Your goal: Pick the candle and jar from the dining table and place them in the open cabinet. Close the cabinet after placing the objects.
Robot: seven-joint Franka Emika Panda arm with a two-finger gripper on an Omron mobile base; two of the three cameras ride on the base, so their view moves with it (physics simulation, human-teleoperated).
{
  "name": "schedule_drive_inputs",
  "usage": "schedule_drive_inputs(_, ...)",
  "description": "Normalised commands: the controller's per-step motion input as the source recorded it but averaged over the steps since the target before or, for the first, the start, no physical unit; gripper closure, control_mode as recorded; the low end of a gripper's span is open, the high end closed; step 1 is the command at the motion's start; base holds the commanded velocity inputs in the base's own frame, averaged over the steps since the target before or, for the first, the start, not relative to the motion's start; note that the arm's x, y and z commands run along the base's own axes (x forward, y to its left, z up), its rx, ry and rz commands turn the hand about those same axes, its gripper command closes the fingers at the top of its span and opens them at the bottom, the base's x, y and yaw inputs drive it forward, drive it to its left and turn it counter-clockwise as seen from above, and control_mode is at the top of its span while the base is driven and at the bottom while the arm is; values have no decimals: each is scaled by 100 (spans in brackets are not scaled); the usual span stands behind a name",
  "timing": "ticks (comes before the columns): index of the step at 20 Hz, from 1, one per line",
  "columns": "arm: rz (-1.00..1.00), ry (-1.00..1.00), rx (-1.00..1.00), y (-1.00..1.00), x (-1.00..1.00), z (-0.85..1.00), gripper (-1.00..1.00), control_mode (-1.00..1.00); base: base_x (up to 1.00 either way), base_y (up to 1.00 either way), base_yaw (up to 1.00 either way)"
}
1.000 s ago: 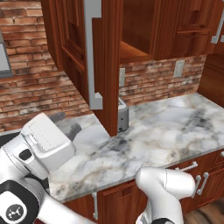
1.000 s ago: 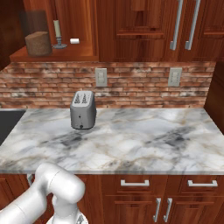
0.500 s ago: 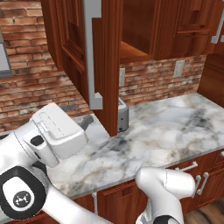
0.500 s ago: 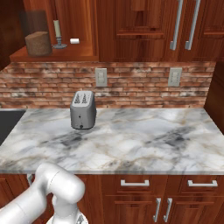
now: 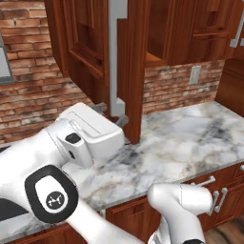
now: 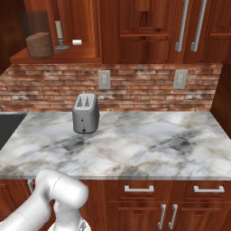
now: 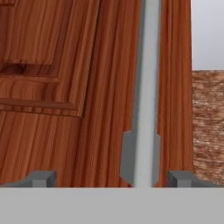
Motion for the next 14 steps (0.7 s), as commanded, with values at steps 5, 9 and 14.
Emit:
schedule_drive_inputs(5,15,0,0,-59,5,11,-100,-100,0,0,0)
schedule_drive_inputs(9,17,0,0,-65,8,8,-100,-100,0,0,0)
schedule_drive_inputs(14,19,0,0,-73,11,0,-100,-100,0,0,0)
